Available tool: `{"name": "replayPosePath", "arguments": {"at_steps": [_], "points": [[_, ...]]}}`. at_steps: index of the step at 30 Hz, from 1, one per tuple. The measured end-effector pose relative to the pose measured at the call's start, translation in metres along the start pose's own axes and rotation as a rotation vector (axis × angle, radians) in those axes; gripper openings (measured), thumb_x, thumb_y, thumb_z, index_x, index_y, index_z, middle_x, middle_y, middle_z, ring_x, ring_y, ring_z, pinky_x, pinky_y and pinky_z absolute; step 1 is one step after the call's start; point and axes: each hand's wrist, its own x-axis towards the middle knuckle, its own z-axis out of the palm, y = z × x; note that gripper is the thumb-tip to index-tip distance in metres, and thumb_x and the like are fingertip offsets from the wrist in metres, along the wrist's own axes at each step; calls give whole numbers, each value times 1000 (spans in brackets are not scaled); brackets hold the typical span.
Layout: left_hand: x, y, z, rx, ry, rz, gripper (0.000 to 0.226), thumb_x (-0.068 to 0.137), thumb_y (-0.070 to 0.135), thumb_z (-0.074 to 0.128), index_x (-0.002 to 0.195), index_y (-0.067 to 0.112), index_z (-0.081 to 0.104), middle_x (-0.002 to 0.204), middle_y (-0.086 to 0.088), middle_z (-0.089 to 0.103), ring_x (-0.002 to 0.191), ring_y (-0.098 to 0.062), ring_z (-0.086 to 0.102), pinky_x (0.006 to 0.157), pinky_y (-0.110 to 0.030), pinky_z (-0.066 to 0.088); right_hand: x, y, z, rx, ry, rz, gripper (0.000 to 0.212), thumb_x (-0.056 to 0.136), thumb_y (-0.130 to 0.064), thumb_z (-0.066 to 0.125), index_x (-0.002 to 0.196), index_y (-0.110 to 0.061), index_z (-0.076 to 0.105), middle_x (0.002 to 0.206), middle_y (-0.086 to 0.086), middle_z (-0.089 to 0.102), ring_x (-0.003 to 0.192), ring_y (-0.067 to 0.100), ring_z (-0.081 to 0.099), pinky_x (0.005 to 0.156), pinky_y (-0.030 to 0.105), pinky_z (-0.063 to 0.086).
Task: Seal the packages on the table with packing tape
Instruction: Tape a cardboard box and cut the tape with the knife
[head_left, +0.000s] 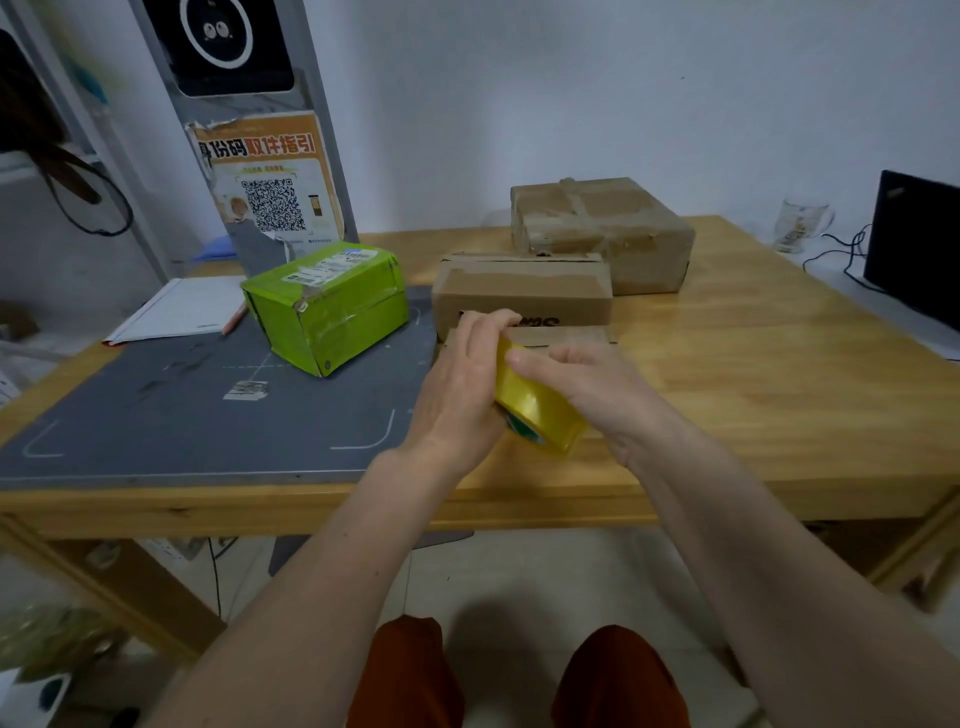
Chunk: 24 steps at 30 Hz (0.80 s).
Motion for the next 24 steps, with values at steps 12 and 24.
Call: {"name": "replayPosePath", "arguments": {"at_steps": [12, 24], "points": [[0, 10, -10, -499, 324, -663, 42, 90, 5, 60, 131, 8, 53, 124, -5, 53, 118, -19, 52, 97, -32, 43, -17, 18, -2, 414, -187, -142, 38, 91, -25, 56, 118, 0, 65, 115, 26, 66, 102, 30, 60, 100, 49, 42], [-27, 55, 9, -922, 199, -622, 30, 98, 45, 49, 124, 38, 62, 115, 24, 67, 107, 12, 57, 89, -11, 43, -21, 14, 29, 482, 85, -264, 24, 97, -27, 54, 109, -17, 71, 108, -1, 74, 105, 11, 67, 88, 24, 49]]}}
